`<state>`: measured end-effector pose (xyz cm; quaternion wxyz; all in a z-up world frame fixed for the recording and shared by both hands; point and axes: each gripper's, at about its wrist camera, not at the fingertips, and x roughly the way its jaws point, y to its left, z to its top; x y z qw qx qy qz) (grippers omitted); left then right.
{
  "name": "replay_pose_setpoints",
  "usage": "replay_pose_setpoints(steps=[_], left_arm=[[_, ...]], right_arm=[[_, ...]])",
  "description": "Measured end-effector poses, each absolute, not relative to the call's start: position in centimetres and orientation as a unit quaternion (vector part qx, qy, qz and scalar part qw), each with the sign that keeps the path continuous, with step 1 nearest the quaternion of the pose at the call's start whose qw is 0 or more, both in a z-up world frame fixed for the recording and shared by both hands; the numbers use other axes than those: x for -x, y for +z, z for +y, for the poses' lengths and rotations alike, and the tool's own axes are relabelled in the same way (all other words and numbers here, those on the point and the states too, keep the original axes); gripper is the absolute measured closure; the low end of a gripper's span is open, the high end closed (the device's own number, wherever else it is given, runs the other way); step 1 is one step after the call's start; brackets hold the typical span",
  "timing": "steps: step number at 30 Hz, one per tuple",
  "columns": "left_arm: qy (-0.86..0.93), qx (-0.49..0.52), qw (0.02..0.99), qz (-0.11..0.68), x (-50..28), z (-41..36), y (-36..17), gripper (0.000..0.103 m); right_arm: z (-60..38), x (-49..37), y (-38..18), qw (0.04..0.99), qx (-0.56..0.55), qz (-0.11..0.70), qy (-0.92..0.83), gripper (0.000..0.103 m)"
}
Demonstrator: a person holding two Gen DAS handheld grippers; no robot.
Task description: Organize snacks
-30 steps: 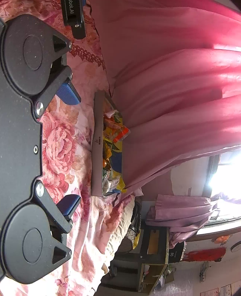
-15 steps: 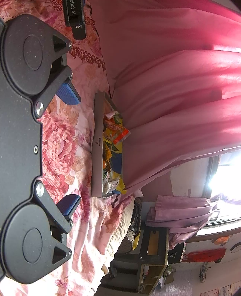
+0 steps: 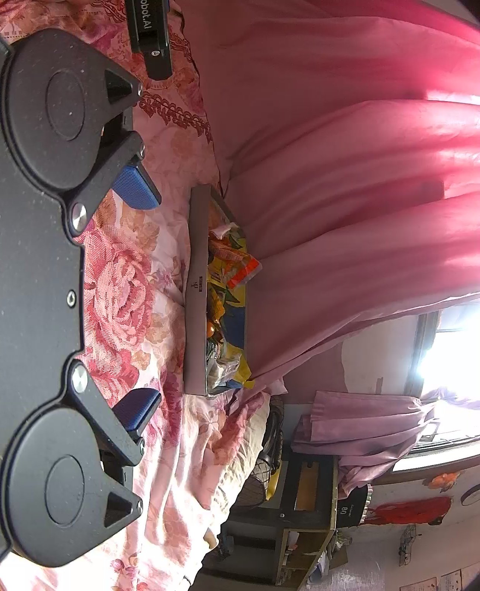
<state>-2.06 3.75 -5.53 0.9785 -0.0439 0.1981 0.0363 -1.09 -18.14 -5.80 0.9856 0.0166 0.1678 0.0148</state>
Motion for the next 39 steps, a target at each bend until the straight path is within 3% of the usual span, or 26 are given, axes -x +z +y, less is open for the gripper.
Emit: replay_pose_setpoints(steps=[39], left_arm=[[0.04, 0.048, 0.977, 0.203, 2.16, 3.41, -5.9, 0.0]], right_arm=[[-17.91, 1.0, -5.95, 0.985, -0.016, 0.171, 0.015, 0.001]])
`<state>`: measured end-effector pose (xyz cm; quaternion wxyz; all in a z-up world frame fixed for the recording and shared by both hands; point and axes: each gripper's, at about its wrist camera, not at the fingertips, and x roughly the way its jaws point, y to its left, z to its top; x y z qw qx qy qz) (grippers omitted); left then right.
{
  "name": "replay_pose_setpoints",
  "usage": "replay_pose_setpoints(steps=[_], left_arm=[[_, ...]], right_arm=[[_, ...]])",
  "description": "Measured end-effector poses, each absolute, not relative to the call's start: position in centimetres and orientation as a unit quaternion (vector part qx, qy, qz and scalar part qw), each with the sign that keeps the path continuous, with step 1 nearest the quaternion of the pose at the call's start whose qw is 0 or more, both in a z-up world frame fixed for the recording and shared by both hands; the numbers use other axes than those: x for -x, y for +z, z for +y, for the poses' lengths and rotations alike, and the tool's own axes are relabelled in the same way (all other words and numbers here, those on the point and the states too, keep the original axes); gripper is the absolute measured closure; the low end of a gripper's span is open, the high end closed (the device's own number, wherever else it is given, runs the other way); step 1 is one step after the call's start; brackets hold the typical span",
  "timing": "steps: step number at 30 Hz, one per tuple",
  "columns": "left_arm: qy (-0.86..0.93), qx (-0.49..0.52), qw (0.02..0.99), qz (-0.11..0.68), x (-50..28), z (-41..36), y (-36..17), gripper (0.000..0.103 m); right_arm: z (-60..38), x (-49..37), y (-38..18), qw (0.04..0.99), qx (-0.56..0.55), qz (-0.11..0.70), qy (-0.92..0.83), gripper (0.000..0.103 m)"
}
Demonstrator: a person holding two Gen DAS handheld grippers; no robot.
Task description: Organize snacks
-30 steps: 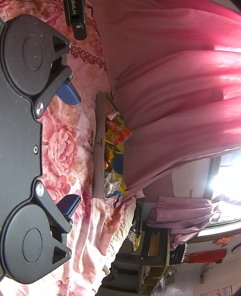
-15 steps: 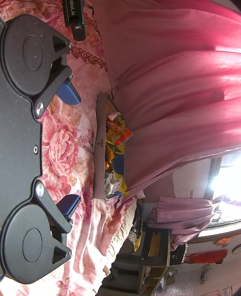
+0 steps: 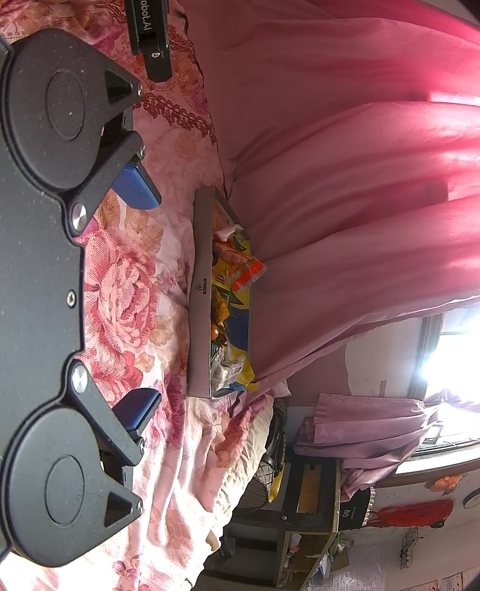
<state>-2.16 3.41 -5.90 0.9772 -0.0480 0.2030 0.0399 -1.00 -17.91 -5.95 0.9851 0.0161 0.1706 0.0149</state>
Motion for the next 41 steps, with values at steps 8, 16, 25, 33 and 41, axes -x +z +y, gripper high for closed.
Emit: replay_pose_setpoints(steps=[8, 16, 25, 33, 41], left_arm=[[0.04, 0.048, 0.977, 0.203, 2.17, 3.38, -5.93, 0.0], [0.037, 0.049, 0.977, 0.204, 2.1, 3.36, -5.96, 0.0], [0.026, 0.046, 0.973, 0.224, 2.08, 2.83, -6.21, 0.0], [0.024, 0.037, 0.974, 0.22, 2.1, 2.77, -6.09, 0.0], [0.025, 0.039, 0.974, 0.223, 1.99, 2.93, -6.08, 0.0]], right_arm=[[-17.92, 0.98, -5.92, 0.985, -0.016, 0.171, 0.015, 0.001], [-17.85, 0.96, -5.99, 0.985, -0.016, 0.171, 0.015, 0.001], [-17.81, 0.94, -6.01, 0.985, -0.015, 0.171, 0.015, 0.001], [-17.79, 1.01, -6.21, 0.985, -0.015, 0.173, 0.015, 0.001], [-17.96, 0.93, -6.26, 0.984, -0.015, 0.177, 0.018, 0.001]])
